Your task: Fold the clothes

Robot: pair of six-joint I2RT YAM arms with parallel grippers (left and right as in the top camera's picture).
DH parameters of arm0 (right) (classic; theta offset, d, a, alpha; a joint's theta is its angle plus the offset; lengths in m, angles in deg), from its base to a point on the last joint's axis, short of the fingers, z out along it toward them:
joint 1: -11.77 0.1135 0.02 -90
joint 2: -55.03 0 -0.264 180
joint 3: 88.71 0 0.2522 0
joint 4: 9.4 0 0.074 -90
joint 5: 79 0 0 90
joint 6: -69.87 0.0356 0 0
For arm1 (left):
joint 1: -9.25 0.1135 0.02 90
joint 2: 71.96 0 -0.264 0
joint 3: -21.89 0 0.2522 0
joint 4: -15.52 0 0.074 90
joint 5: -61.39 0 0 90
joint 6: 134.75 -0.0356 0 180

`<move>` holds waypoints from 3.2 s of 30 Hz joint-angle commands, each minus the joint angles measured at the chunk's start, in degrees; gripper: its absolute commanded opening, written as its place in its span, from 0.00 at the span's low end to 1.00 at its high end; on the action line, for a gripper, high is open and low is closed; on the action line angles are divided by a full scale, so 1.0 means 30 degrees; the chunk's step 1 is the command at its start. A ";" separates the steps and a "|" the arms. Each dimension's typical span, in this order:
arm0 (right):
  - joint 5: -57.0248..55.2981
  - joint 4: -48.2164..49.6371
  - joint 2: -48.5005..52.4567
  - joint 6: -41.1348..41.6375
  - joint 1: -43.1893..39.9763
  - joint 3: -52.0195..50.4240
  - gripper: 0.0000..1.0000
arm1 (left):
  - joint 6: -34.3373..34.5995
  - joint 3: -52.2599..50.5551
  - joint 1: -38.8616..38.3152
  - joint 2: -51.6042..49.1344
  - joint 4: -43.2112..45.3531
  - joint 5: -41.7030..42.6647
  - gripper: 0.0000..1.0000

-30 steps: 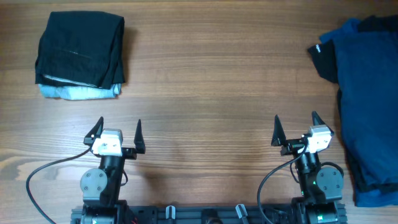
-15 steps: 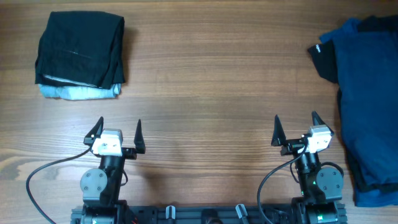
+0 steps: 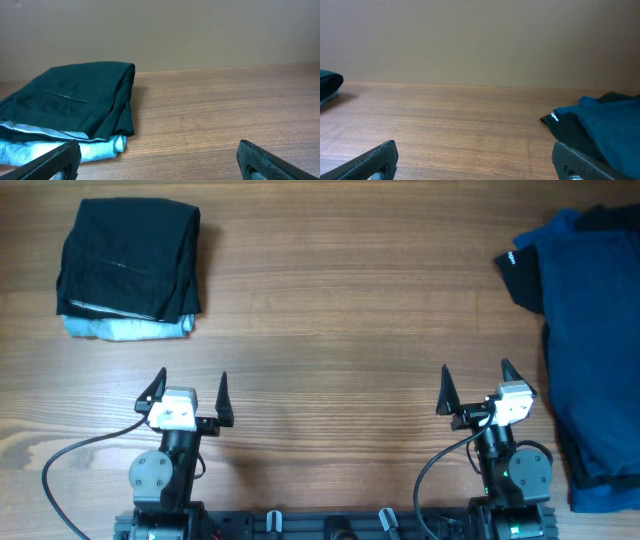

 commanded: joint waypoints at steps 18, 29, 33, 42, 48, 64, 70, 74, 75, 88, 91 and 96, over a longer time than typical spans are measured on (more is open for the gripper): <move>0.0444 0.2084 -0.0102 0.4532 0.0095 0.0197 1.00 | -0.0058 0.0197 -0.0102 0.0109 0.2623 0.3745 1.00; 0.0284 -0.0335 0.6892 0.2259 0.0095 1.1825 1.00 | 0.0656 1.7682 -0.0102 -1.0754 -0.3104 0.4473 1.00; -0.0051 -0.4299 1.2947 0.2171 0.0095 1.8513 1.00 | 0.0634 2.6432 -0.0102 -1.7362 -0.9362 0.5479 1.00; -0.1727 -1.8010 2.8072 -0.0481 -0.3781 3.6523 1.00 | 0.0634 3.4505 -0.0102 -2.7183 -1.7682 0.5479 1.00; -0.1413 -1.9271 3.1678 -0.4073 -0.7686 3.6902 1.00 | 0.0634 3.4476 -0.0102 -2.9376 -1.8017 0.5479 1.00; -0.1137 -1.6378 4.1288 -0.3453 -0.8786 3.6902 0.71 | 0.0634 3.4476 -0.0102 -2.9602 -1.8017 0.5479 1.00; -0.1377 -1.5526 4.3488 -0.2973 -0.9165 3.6902 0.72 | 0.0634 3.4476 -0.0102 -2.9602 -1.8017 0.5479 1.00; -0.1370 -1.5038 4.5047 -0.2943 -0.9311 3.6829 0.74 | 0.0634 3.4476 -0.0102 -2.9602 -1.8017 0.5479 1.00; -0.1377 -1.4928 4.5309 -0.2812 -0.9318 3.6829 0.76 | 0.0634 3.4476 -0.0102 -2.9602 -1.8017 0.5479 1.00; -0.1377 -1.3937 4.5688 -0.2528 -0.9398 3.6691 0.25 | 0.0634 3.4476 -0.0102 -2.9602 -1.8017 0.5479 1.00; -0.1384 -1.3952 4.5601 -0.2528 -0.9428 3.6763 0.04 | 0.0634 3.4476 -0.0102 -2.9602 -1.8017 0.5479 1.00; -0.1362 -1.3908 4.2876 -0.3104 -0.9304 3.6807 0.04 | 0.0634 3.4476 -0.0102 -2.9609 -1.8017 0.5479 1.00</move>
